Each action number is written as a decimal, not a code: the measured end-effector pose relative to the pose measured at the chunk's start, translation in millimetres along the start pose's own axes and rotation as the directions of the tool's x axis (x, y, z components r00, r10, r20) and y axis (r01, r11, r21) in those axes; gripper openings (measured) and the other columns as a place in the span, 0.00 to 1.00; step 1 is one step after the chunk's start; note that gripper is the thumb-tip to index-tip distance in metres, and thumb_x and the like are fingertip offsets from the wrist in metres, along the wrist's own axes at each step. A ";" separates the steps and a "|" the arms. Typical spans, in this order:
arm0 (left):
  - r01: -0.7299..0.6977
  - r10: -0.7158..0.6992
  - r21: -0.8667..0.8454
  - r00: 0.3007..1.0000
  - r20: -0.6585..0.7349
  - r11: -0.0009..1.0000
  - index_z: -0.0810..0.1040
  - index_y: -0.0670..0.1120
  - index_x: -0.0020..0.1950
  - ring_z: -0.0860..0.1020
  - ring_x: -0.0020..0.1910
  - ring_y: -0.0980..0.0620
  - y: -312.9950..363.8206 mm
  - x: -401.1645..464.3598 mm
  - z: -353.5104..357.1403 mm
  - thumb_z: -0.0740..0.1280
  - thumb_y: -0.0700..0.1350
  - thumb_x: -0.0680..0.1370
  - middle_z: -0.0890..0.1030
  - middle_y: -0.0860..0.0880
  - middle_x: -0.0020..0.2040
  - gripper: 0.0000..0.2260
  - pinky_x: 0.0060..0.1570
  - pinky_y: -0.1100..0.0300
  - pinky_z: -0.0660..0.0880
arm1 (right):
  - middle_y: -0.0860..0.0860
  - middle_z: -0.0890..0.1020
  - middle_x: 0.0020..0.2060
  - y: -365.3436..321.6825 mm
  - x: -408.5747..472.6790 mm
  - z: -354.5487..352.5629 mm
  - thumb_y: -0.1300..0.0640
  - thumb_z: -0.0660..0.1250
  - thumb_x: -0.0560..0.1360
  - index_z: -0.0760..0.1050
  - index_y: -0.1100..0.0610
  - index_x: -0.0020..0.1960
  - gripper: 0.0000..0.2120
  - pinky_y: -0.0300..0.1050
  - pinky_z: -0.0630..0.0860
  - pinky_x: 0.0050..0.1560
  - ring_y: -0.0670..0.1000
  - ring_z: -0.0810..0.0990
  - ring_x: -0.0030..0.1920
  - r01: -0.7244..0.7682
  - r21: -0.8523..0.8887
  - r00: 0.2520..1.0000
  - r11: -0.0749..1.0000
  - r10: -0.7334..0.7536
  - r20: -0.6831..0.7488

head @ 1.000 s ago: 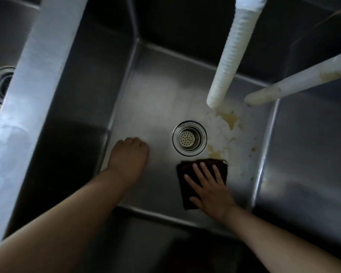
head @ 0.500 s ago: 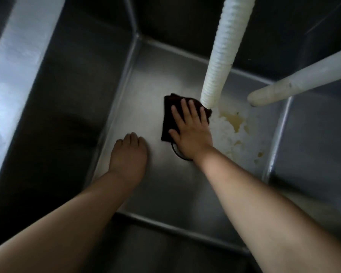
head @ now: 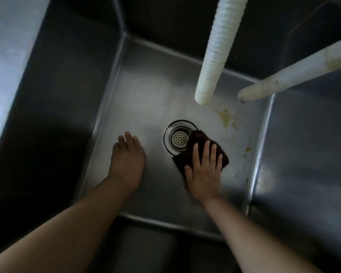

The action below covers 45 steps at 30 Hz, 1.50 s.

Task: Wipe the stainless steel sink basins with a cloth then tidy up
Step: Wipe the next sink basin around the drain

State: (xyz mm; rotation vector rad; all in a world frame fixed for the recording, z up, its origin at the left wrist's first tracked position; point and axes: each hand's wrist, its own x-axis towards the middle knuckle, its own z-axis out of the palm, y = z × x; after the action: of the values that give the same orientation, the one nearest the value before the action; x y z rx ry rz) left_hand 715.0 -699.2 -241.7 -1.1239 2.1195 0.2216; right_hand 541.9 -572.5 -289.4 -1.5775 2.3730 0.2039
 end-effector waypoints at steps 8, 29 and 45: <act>0.000 -0.002 -0.035 0.998 -0.057 0.999 0.45 0.32 0.74 0.56 0.73 0.32 2.9 3.5 9.4 0.52 0.39 0.80 0.50 0.29 0.74 0.26 0.70 0.44 0.59 | 0.60 0.62 0.74 -54.8 -0.3 1.6 0.42 0.62 0.71 0.60 0.50 0.75 0.35 0.66 0.49 0.69 0.64 0.58 0.74 0.257 0.011 0.966 0.966 -0.257 0.024; -0.024 0.025 -0.036 0.999 0.032 0.999 0.44 0.27 0.72 0.56 0.71 0.28 0.6 5.5 -3.0 0.61 0.43 0.79 0.49 0.24 0.72 0.34 0.72 0.39 0.50 | 0.58 0.51 0.77 18.7 124.2 -41.2 0.42 0.55 0.77 0.48 0.48 0.77 0.32 0.58 0.36 0.71 0.61 0.45 0.76 0.015 0.065 1.000 0.998 -0.013 -0.025; -0.008 0.008 0.018 0.999 0.032 1.000 0.43 0.28 0.73 0.56 0.72 0.29 1.4 8.1 -2.8 0.60 0.44 0.79 0.48 0.25 0.73 0.34 0.72 0.40 0.51 | 0.54 0.46 0.77 -49.5 232.1 -63.2 0.39 0.52 0.77 0.48 0.48 0.78 0.33 0.58 0.37 0.73 0.58 0.41 0.76 0.313 -0.130 0.946 0.941 -0.321 -0.045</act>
State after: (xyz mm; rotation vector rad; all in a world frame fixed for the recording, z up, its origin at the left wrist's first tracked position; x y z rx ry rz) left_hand 709.6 -705.0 -245.3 -1.0946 2.0942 0.2216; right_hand 493.5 -813.1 -299.5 -2.0258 2.1450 0.2337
